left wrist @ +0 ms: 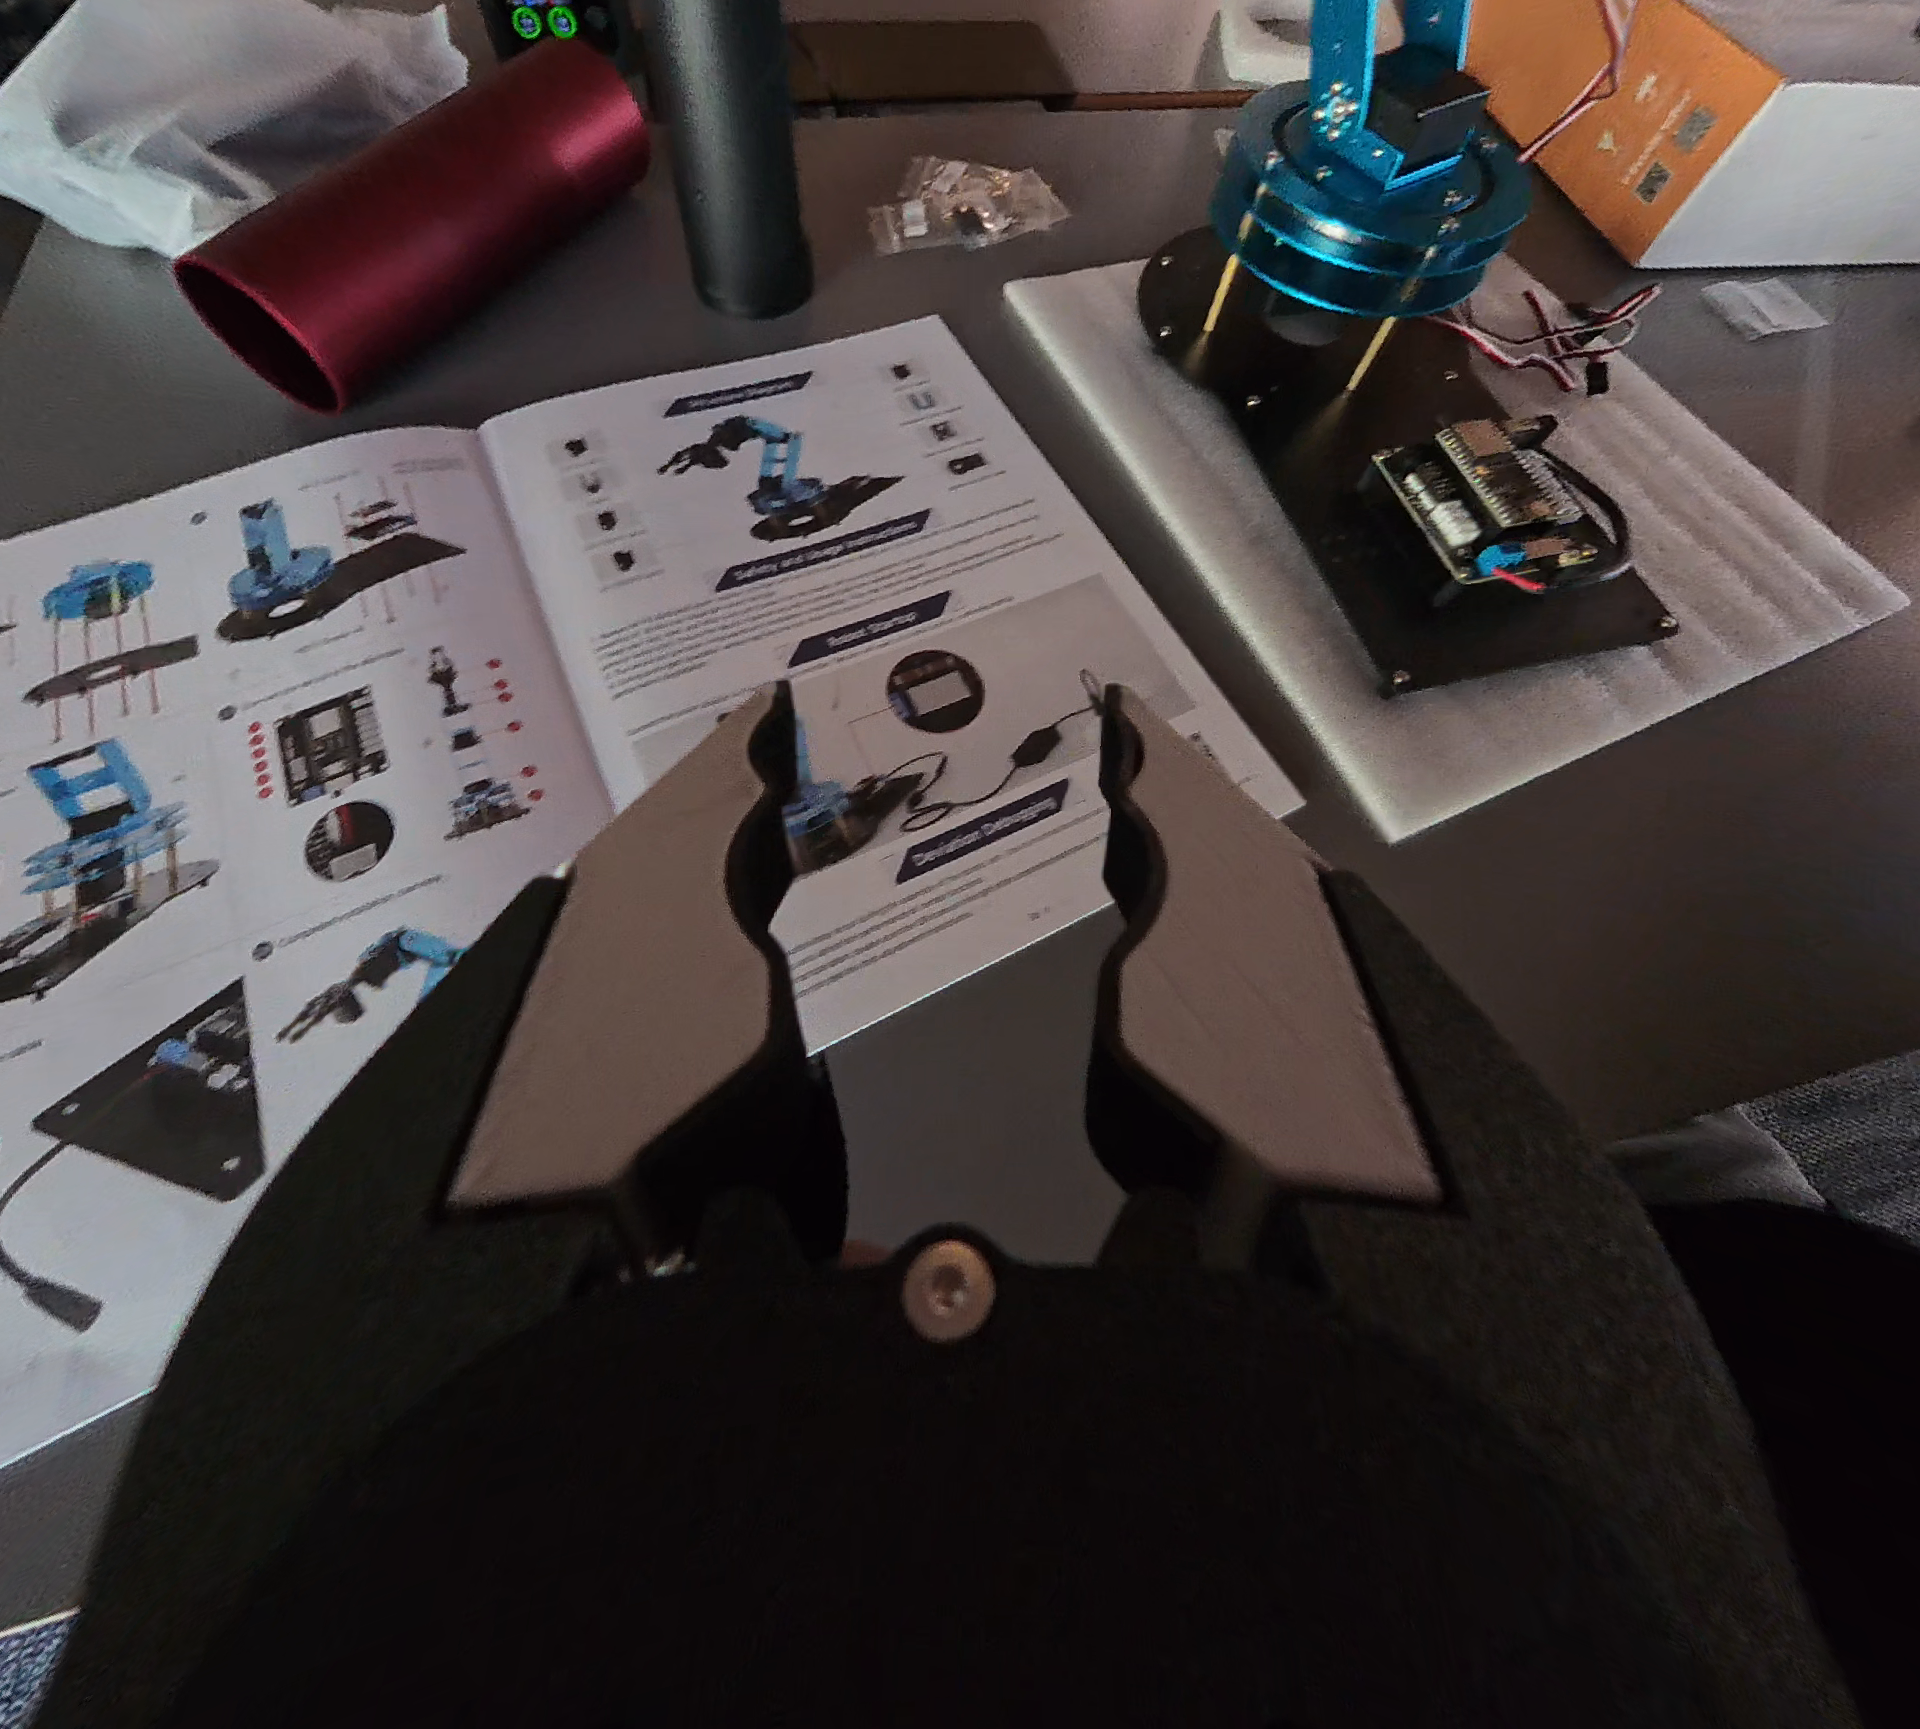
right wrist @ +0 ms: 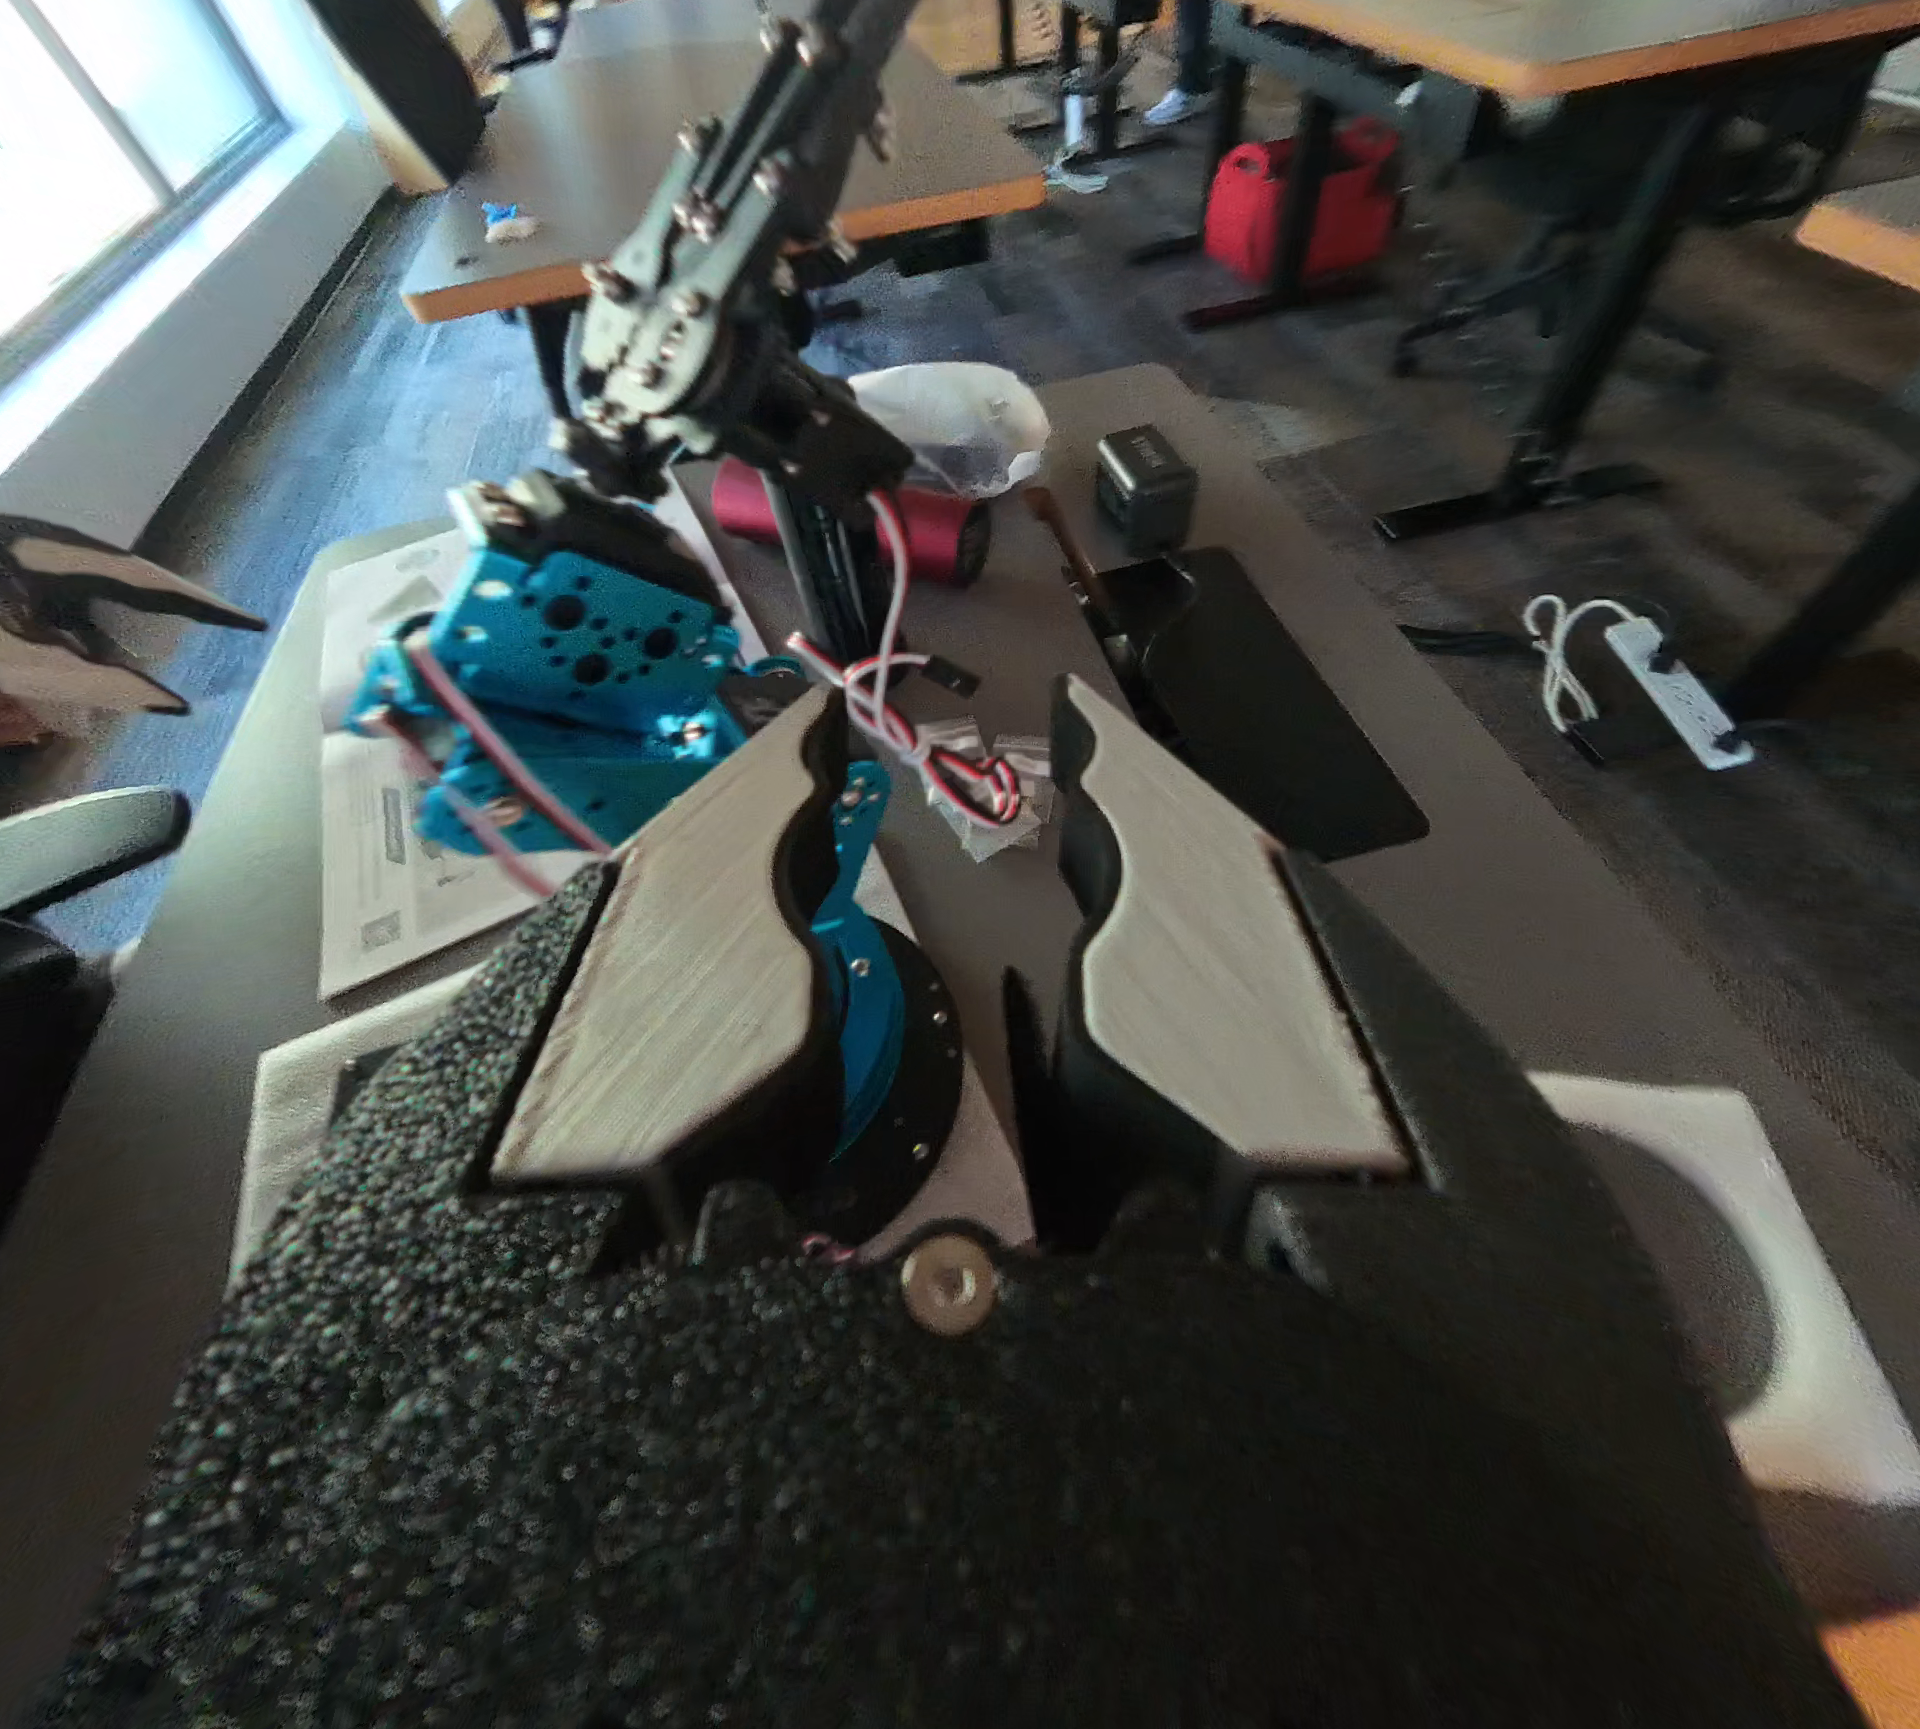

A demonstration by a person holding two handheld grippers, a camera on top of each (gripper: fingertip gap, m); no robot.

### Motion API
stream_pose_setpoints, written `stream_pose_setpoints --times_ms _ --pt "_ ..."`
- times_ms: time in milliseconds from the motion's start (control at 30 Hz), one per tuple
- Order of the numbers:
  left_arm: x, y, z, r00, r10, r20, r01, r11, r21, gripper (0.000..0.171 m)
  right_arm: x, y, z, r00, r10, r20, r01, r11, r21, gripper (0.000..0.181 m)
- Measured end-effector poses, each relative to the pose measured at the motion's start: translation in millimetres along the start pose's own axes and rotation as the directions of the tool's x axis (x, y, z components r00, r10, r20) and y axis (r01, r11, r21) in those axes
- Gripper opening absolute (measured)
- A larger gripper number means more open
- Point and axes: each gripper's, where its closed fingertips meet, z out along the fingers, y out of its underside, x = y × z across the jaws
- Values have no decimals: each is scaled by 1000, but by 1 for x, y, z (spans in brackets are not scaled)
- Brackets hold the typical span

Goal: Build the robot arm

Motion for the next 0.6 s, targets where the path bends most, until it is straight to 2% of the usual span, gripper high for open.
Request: stream_pose_setpoints --times_ms 133,233,333,367,400,433,500,600 --pt "20 -8 8 999 29 20 -29 1000 -11 58 -9 7 42 989 10 149 -4 999 -40 39" --pt "33 -11 17 999 36 13 -36 999 -27 58 -1 -1 58 994 -46 104 45 999 9 16" --pt "36 -12 23 998 64 29 -63 997 -40 58 27 -9 51 975 -180 -131 182 983 5 18" --pt "35 -12 24 997 73 40 -71 996 -46 58 40 -12 41 933 -256 -253 258 966 -25 19" --pt "33 -12 25 996 78 48 -76 996 -51 58 54 -19 28 859 -327 -394 333 941 -57 19" --pt "31 -11 26 996 78 49 -75 996 -55 58 55 -25 18 802 -389 -453 402 913 -72 22" --pt "31 -12 30 997 66 33 -64 996 -59 58 46 -21 9 771 -446 -455 437 890 -131 19" --pt "35 -16 37 999 49 -16 -50 997 -62 58 30 -13 0 806 -444 -391 425 894 -140 8"
